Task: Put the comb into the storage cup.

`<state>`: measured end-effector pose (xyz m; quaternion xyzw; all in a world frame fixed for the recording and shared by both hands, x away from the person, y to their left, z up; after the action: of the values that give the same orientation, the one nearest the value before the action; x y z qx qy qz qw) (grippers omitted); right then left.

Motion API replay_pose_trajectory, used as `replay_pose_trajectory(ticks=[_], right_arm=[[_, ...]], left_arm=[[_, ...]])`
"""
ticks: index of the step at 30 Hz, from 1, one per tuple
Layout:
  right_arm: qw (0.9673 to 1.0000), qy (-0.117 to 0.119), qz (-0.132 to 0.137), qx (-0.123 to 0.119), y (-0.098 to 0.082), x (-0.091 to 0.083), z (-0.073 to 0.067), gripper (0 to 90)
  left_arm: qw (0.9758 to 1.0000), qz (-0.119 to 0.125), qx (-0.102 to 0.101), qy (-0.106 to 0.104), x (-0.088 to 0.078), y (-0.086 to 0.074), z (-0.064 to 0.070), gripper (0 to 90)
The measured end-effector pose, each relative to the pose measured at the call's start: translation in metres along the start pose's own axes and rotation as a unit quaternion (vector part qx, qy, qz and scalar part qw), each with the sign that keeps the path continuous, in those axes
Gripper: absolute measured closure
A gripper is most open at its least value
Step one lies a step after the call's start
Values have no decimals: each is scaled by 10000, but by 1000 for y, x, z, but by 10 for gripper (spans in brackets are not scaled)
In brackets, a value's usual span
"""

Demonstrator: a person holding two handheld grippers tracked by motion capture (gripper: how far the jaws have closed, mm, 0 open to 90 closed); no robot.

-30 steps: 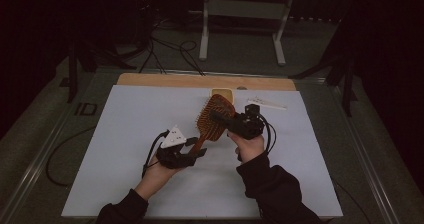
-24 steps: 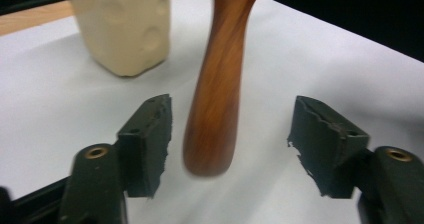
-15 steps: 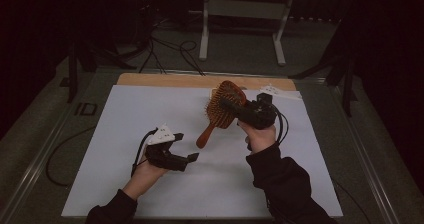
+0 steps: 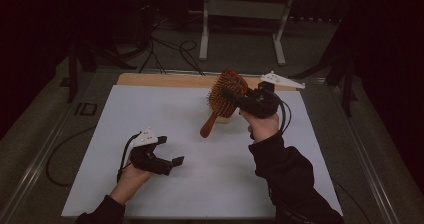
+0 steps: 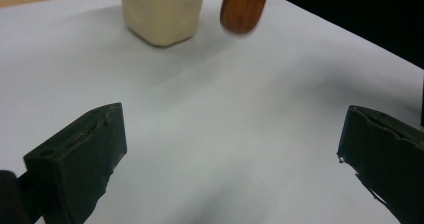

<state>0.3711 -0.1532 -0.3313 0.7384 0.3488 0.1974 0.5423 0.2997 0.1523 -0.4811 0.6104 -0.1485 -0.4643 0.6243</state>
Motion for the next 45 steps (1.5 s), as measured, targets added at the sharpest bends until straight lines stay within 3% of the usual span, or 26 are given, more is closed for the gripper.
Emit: replay_pose_trajectory(ticks=[5,8,17,24,33,40,45], right_arm=[[9999,-40,101,-121,15,5,4,532],[9996,-105,165,-199,25,7,7,532],[9977,-381,453,-321,57,7,20,530],[9956,-628,515,-465,70,13,32,531],[9916,-982,460,-705,68,27,47,530],[9906,-1140,342,-673,52,41,61,530],[9916,-1124,230,-594,39,52,68,530]], left_arm=[[9999,-25,-53,91,-6,-13,-4,0],[9999,-24,64,150,-9,-19,-6,0],[9992,143,234,291,-18,-24,-8,0],[9991,186,245,287,-23,-27,-10,0],[9988,235,297,313,-26,-28,-11,0],[9985,267,327,358,-28,-29,-12,0],[9981,285,375,394,-29,-28,-13,0]])
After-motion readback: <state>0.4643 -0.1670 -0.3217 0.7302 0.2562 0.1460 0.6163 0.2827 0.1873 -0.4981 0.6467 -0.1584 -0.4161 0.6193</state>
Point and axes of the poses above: each handheld gripper's, and its own axes: x roughly forward along the jaws, y roughly out of its top, z roughly to its right, the point moved 2 cm from there along x, roughly forward along the jaws, and after that the axes turned 7 degrees about z, right-handed, at the moved point
